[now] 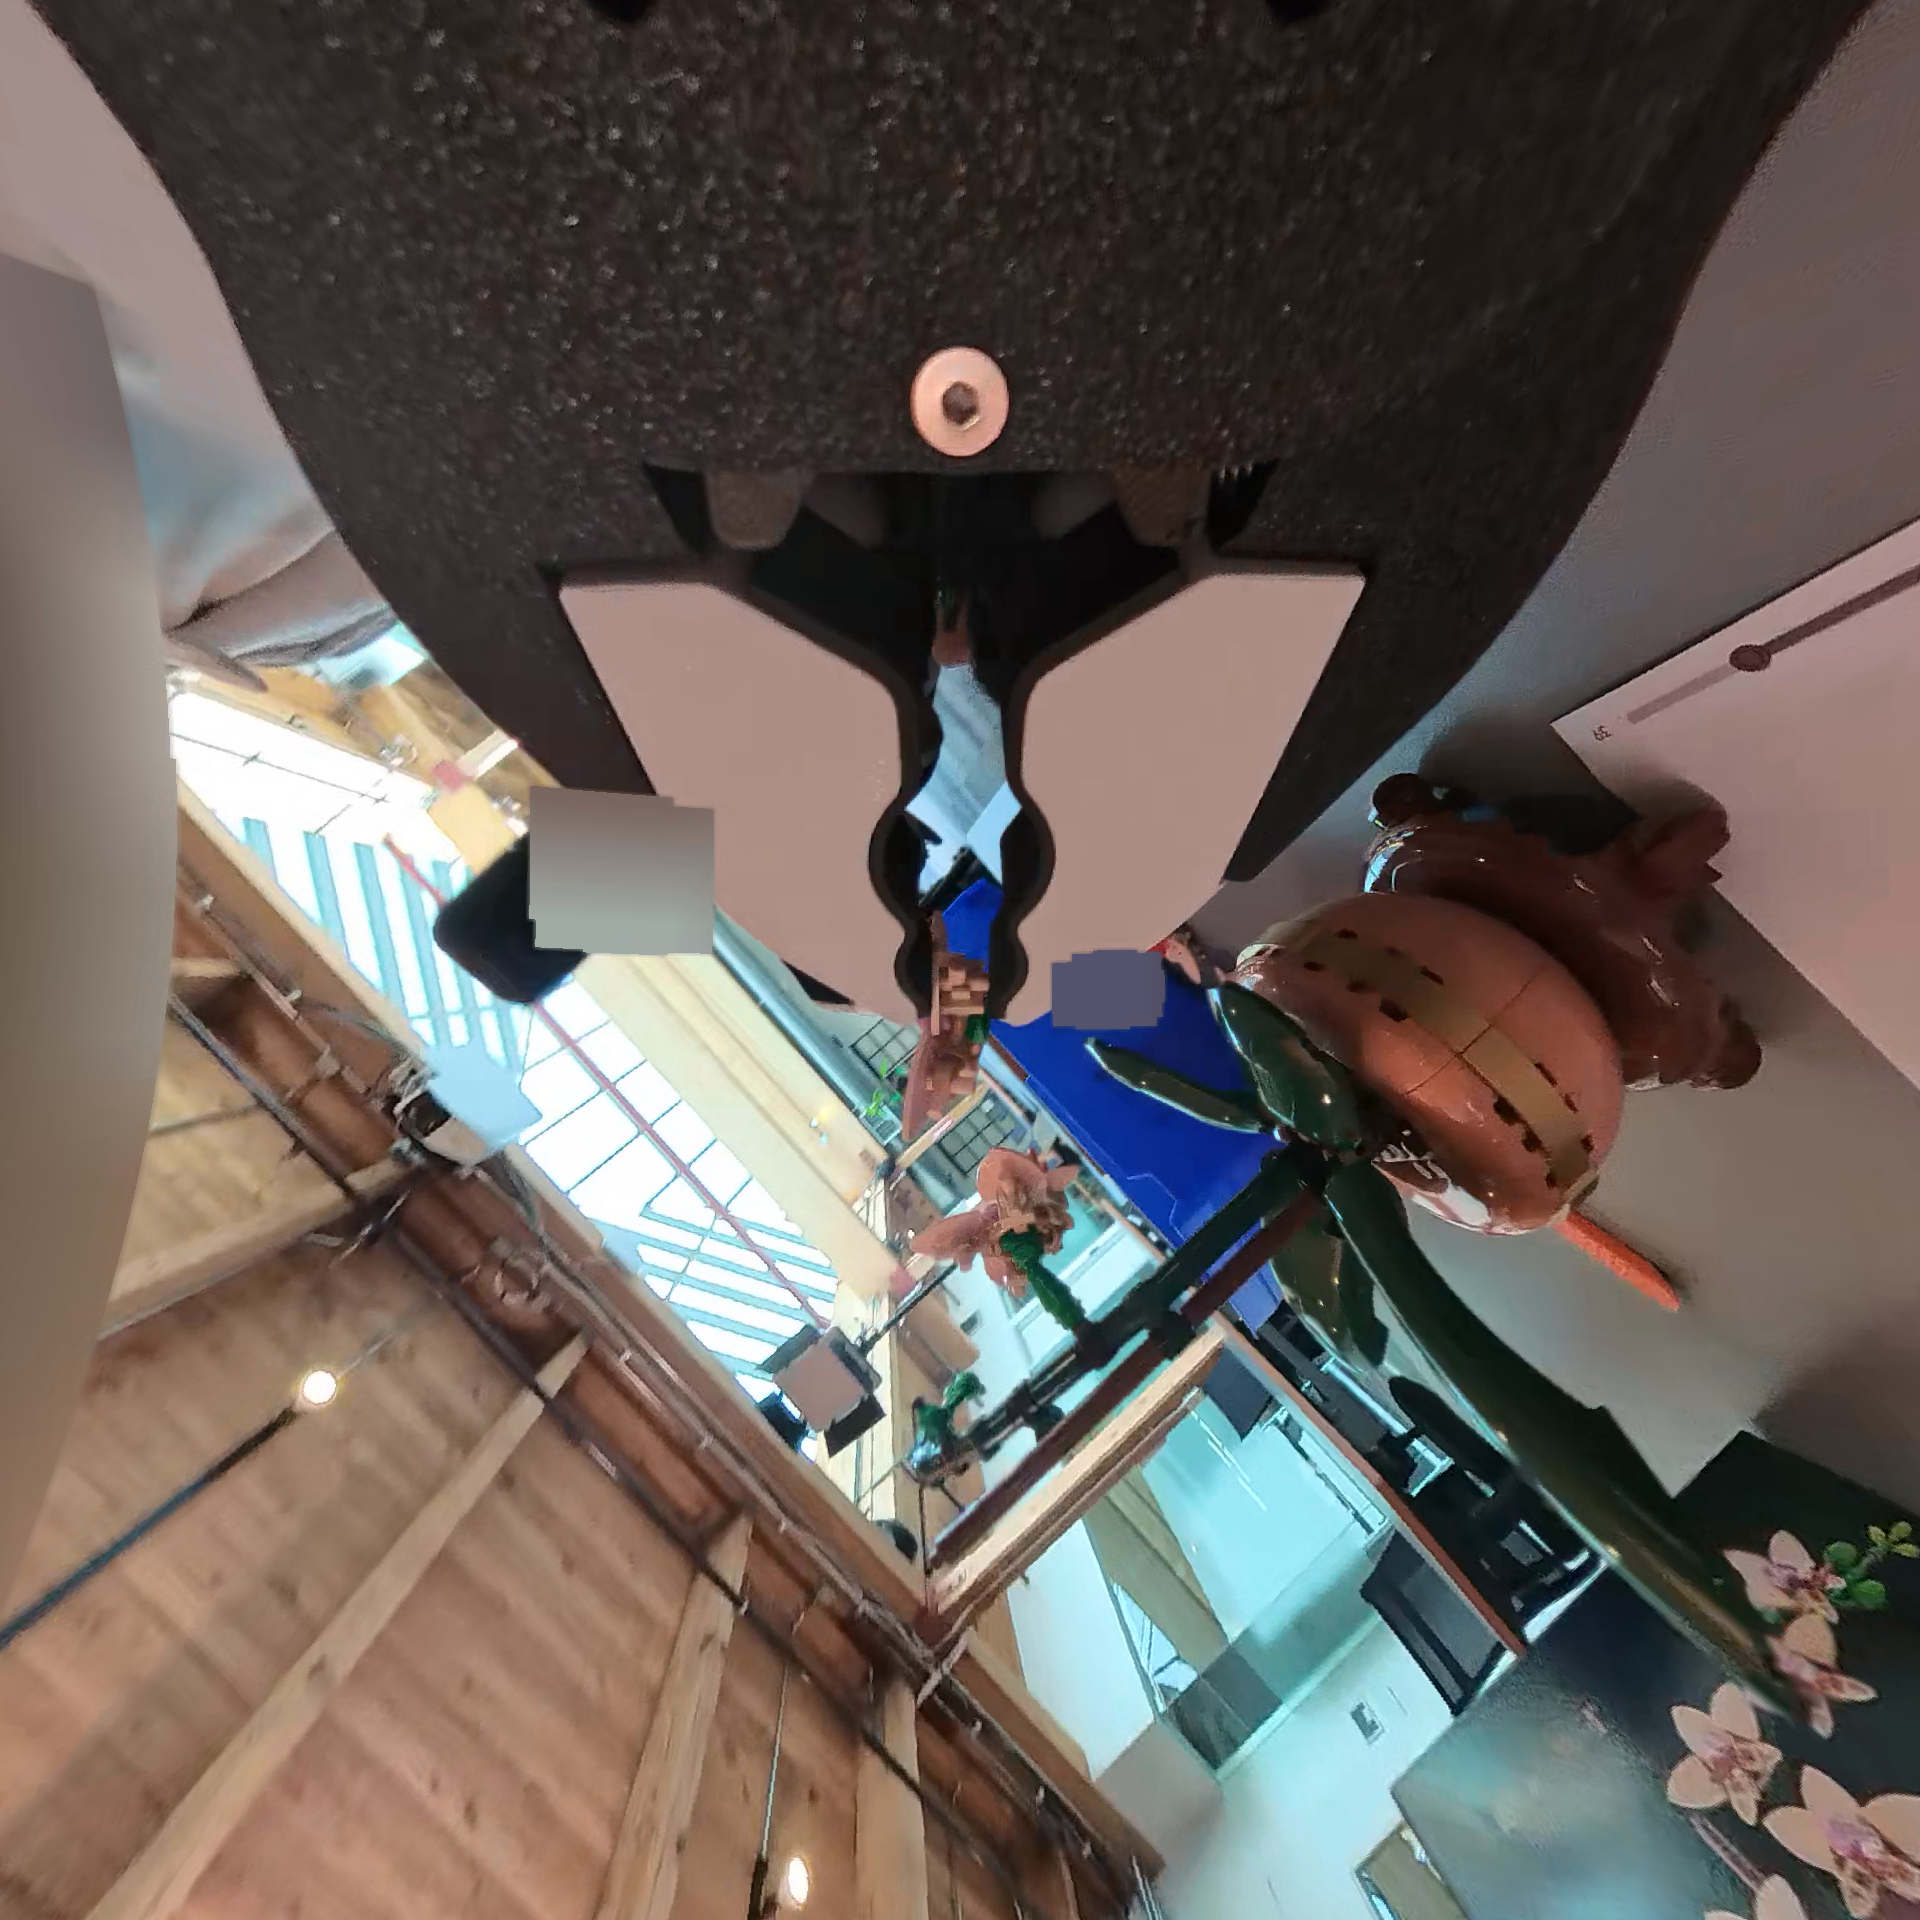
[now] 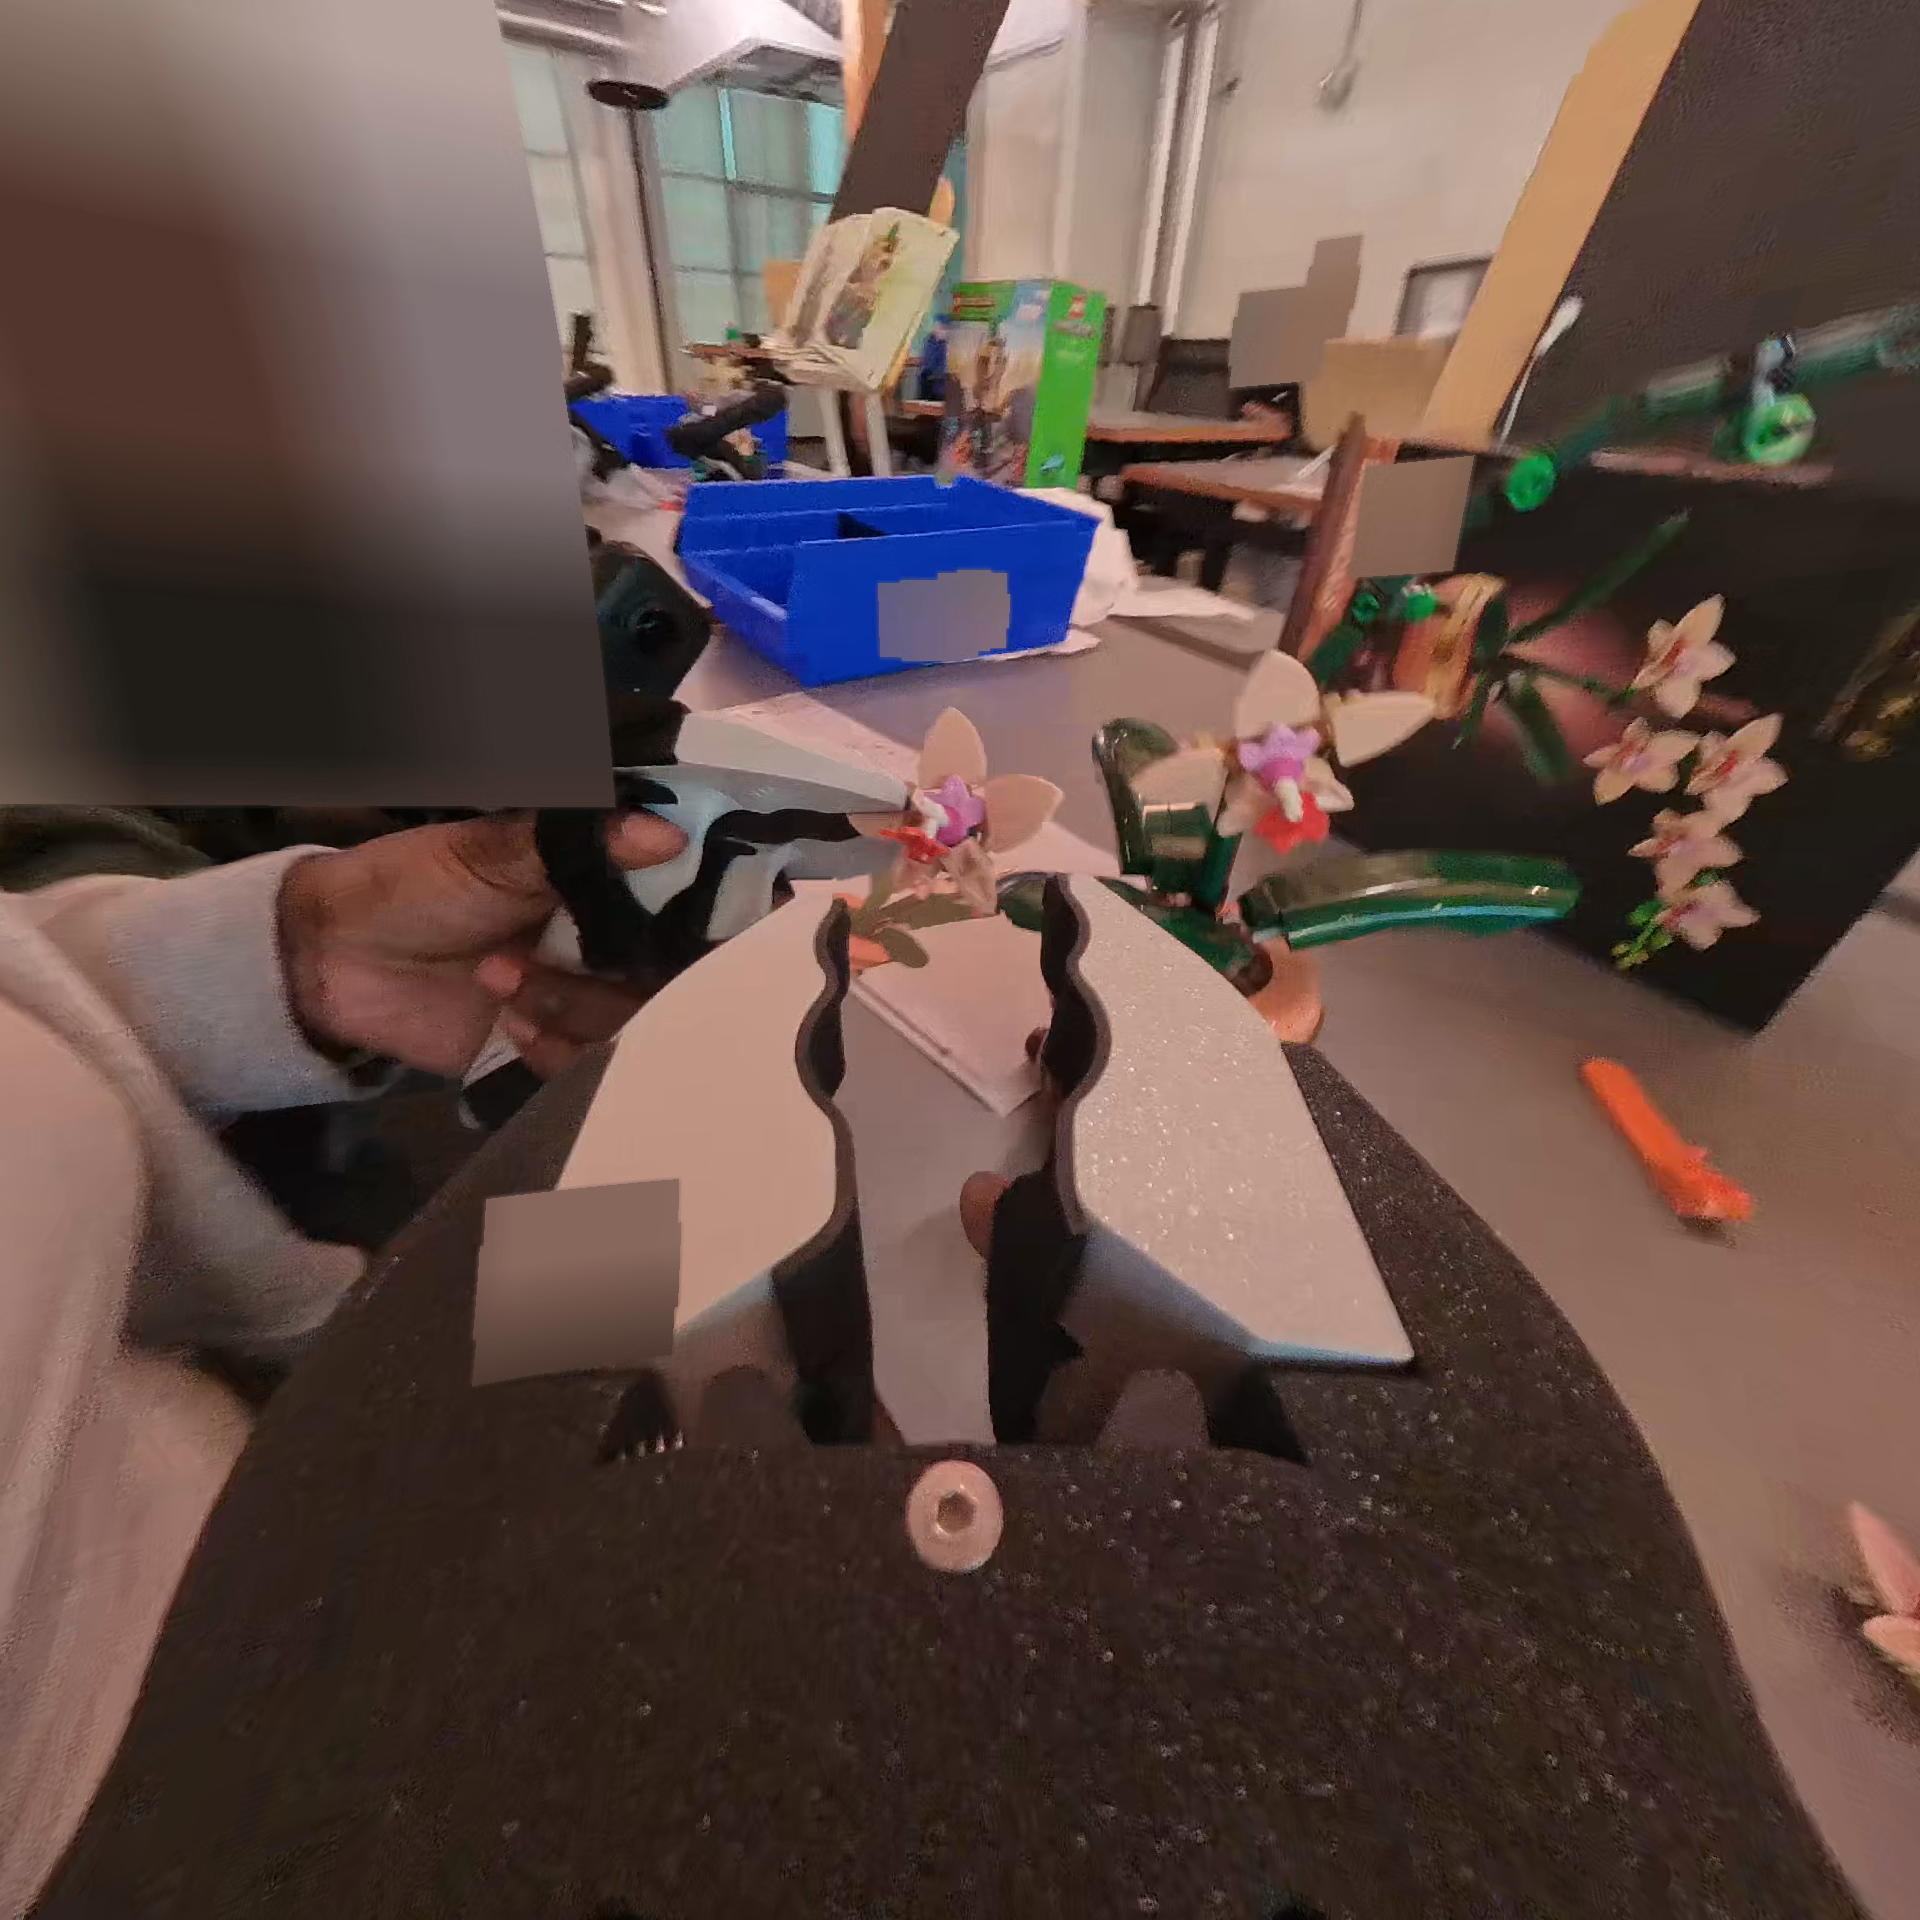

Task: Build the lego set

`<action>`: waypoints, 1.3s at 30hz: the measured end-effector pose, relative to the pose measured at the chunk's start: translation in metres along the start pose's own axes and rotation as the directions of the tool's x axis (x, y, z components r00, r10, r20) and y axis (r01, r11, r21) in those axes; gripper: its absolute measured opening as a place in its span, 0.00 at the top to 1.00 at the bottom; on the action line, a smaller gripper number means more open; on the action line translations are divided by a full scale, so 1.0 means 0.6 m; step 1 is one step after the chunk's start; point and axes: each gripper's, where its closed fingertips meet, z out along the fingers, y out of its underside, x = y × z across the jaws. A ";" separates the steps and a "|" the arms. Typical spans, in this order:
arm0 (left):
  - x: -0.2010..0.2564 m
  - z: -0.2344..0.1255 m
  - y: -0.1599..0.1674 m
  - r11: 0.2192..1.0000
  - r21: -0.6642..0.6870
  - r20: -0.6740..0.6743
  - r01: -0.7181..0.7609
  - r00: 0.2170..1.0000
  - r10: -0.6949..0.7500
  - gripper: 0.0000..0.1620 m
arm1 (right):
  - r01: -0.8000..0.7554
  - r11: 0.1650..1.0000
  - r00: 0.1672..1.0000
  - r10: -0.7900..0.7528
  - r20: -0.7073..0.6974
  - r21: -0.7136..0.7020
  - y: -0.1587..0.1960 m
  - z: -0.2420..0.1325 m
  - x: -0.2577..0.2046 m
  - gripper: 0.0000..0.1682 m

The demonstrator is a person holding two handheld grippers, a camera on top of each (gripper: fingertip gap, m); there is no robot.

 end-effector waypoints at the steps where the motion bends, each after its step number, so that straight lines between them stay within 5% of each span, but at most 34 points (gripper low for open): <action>1: 0.000 -0.001 -0.001 1.000 0.010 -0.005 0.019 1.000 -0.018 0.94 | 0.050 0.999 0.998 -0.050 -0.043 -0.007 0.001 0.009 -0.003 0.79; 6: -0.003 -0.005 0.000 0.998 0.039 -0.009 0.049 0.999 -0.049 0.94 | 0.059 0.996 0.988 -0.068 -0.140 -0.068 0.014 0.041 0.004 0.75; 14: -0.002 -0.001 0.010 0.963 -0.038 0.091 -0.266 0.959 0.268 0.94 | 0.076 0.985 0.976 -0.106 -0.192 -0.157 0.037 0.061 0.004 0.72; 27: 0.003 0.001 0.029 0.887 -0.127 0.135 -0.445 0.878 0.459 0.94 | 0.315 0.921 0.881 -0.374 -0.291 -0.231 0.030 0.053 0.013 0.68; 39: 0.017 0.010 0.041 0.628 -0.266 0.135 -0.731 0.617 0.775 0.94 | 0.749 0.591 0.536 -0.806 -0.251 -0.298 0.009 0.040 -0.002 0.75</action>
